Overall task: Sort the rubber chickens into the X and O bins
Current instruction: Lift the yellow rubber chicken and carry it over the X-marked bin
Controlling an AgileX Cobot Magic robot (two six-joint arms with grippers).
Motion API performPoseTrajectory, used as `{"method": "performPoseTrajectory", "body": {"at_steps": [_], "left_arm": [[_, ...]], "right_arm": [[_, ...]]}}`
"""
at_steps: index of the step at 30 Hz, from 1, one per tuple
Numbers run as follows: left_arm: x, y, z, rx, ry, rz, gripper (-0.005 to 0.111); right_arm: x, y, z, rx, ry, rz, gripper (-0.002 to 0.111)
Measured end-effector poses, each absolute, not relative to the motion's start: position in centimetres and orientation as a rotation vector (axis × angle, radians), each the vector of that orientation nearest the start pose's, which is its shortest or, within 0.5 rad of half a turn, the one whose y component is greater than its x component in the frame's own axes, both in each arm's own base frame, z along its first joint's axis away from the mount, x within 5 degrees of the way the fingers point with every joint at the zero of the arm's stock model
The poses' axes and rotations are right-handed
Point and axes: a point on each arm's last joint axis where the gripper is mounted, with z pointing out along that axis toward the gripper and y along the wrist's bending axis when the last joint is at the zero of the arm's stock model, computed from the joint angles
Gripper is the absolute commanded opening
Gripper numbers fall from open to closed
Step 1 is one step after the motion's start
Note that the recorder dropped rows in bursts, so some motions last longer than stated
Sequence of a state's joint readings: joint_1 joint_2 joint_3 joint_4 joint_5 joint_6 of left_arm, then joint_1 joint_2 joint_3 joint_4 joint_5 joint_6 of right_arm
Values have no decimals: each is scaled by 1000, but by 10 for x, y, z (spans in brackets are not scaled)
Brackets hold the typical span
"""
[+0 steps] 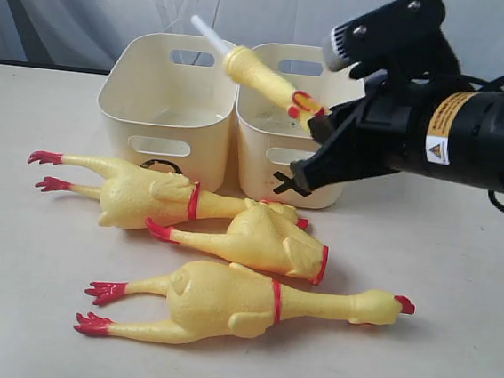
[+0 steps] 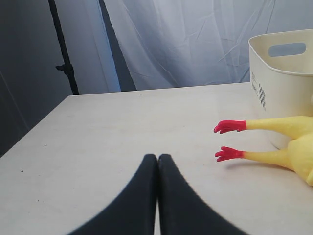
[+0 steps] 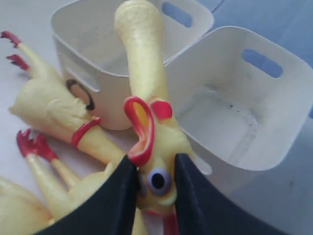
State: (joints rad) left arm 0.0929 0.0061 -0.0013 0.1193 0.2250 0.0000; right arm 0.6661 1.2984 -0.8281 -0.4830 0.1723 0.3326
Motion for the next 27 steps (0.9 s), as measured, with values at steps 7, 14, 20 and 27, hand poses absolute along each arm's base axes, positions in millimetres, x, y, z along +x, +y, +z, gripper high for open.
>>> {"method": "performPoseTrajectory", "body": {"at_steps": [7, 14, 20, 27], "left_arm": [[56, 8, 193, 0, 1715, 178, 0], [56, 8, 193, 0, 1715, 178, 0], [56, 8, 193, 0, 1715, 178, 0], [56, 8, 193, 0, 1715, 178, 0]], "right_arm": [[253, 143, 288, -599, 1926, 258, -1], [292, 148, 280, -526, 1949, 268, -1], [322, 160, 277, -441, 2002, 293, -1], [330, 160, 261, -389, 2159, 245, -1]]}}
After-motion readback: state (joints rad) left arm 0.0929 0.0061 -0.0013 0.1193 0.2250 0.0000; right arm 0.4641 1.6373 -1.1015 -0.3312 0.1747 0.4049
